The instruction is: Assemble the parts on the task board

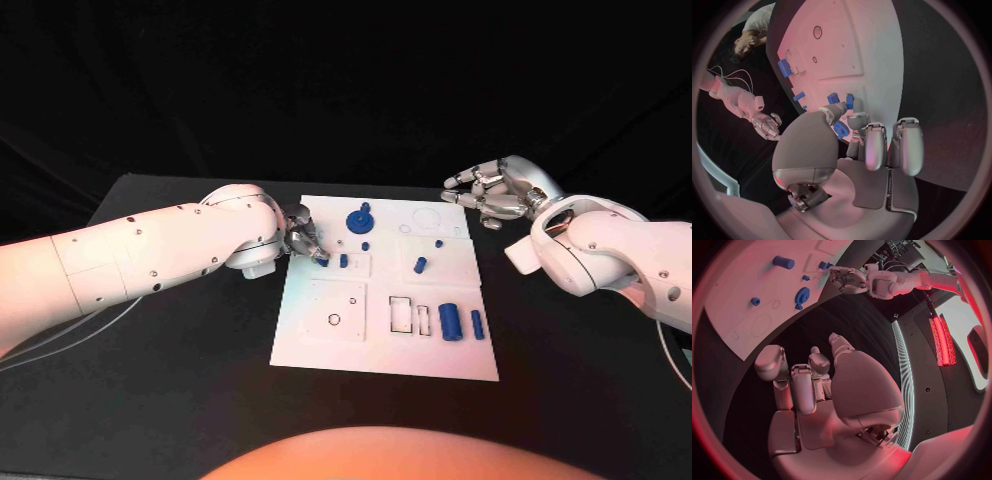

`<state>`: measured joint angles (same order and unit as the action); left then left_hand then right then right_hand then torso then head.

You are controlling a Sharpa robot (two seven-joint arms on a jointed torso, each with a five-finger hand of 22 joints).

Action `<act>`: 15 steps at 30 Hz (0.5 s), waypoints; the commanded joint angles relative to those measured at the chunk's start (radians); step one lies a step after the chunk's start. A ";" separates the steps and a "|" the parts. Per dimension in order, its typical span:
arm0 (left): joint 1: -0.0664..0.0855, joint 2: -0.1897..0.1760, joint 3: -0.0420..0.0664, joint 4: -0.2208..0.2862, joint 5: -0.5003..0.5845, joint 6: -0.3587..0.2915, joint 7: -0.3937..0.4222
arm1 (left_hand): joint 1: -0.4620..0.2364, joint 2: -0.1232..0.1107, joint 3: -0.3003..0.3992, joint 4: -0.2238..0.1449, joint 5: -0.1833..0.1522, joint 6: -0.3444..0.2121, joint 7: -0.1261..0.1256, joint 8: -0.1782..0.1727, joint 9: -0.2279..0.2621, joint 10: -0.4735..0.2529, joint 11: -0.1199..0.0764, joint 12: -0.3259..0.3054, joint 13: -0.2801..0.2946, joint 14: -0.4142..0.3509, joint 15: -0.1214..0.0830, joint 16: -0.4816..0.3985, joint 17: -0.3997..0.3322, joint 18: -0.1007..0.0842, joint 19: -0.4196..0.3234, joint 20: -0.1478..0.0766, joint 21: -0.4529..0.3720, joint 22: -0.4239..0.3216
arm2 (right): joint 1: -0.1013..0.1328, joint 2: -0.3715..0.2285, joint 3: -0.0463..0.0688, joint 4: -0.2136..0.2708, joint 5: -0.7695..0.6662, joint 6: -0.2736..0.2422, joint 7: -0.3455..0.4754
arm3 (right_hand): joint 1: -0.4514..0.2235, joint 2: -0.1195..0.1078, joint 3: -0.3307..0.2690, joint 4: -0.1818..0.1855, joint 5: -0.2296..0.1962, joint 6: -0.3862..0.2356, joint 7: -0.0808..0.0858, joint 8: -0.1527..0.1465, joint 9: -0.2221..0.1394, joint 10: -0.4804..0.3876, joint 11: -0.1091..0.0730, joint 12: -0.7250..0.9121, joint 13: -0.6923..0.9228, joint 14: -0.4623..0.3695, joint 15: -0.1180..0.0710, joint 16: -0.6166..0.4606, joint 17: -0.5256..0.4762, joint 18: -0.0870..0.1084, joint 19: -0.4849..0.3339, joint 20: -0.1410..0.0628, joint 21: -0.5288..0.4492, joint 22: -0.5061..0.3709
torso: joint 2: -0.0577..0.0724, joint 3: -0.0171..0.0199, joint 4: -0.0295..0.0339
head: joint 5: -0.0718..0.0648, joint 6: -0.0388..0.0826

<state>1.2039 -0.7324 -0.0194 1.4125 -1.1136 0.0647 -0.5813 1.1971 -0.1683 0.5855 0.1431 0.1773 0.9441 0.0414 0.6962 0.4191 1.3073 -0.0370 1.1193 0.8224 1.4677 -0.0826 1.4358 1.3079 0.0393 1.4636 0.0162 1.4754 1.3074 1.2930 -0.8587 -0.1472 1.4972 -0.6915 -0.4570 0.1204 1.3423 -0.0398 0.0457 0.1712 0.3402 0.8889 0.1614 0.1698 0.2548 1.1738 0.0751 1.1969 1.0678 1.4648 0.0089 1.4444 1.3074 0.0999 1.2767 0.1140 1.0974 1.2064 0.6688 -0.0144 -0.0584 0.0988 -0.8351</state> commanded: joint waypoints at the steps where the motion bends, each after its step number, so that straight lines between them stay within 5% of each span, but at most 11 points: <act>1: -0.001 0.000 0.000 0.005 -0.006 0.050 0.014 | 0.011 -0.001 0.162 -0.154 0.005 0.004 -0.003 0.005 0.001 0.007 0.001 0.006 0.002 0.076 -0.007 0.004 0.192 -0.006 0.046 -0.006 0.005 0.119 | -0.001 0.000 0.000 0.001 -0.002 0.012 0.009 | -0.012 -0.002 -0.004 0.000 0.006 0.000 0.000 0.006 -0.001 -0.002 0.002 0.000 0.000 0.047 -0.006 -0.006 0.046 0.012 -0.007 -0.003 -0.004 -0.001 | 0.000 -0.0004 0.0005 | -0.001 -0.001; 15: 0.000 0.004 0.000 0.000 -0.023 0.039 0.009 | 0.010 -0.002 0.163 -0.154 0.005 0.004 -0.003 0.006 0.001 0.008 0.001 0.006 0.003 0.076 -0.007 0.004 0.192 -0.006 0.045 -0.006 0.005 0.118 | -0.001 0.000 0.000 0.002 -0.002 0.012 0.009 | -0.012 -0.002 -0.004 0.000 0.006 0.000 0.000 0.006 -0.001 -0.002 0.002 0.000 0.000 0.047 -0.006 -0.006 0.046 0.012 -0.007 -0.003 -0.004 -0.001 | 0.000 -0.0003 0.0002 | -0.002 -0.002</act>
<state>1.2050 -0.7307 -0.0184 1.4119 -1.1296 0.0863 -0.5767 1.1973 -0.1682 0.5893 0.1448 0.1797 0.9442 0.0415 0.6990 0.4187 1.3071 -0.0368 1.1193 0.8240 1.4675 -0.0825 1.4358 1.3077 0.0393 1.4633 0.0159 1.4754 1.3073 1.2928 -0.8592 -0.1472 1.4980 -0.6911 -0.4569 0.1209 1.3423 -0.0398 0.0457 0.1712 0.3402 0.8889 0.1614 0.1698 0.2549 1.1738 0.0751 1.1969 1.0678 1.4648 0.0089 1.4445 1.3074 0.0999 1.2767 0.1140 1.0974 1.2064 0.6693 -0.0146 -0.0582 0.0973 -0.8364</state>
